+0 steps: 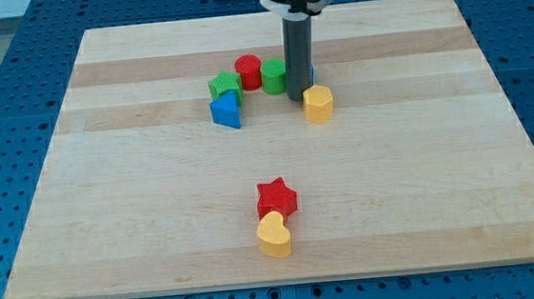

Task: Place the yellow hexagon on top of the red star to form a vertical line

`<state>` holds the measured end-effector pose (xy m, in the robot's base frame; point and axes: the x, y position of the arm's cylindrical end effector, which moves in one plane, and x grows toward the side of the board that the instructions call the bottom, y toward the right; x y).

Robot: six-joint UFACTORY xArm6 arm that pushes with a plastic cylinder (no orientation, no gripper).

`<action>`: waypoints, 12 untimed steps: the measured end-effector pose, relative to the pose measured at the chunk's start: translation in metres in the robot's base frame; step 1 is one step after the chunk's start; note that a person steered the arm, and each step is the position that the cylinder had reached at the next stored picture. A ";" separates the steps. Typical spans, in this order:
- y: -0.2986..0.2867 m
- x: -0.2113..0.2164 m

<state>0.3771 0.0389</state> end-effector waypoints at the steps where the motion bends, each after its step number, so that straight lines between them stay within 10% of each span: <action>1: 0.019 -0.010; 6: 0.080 -0.021; 12: -0.025 0.019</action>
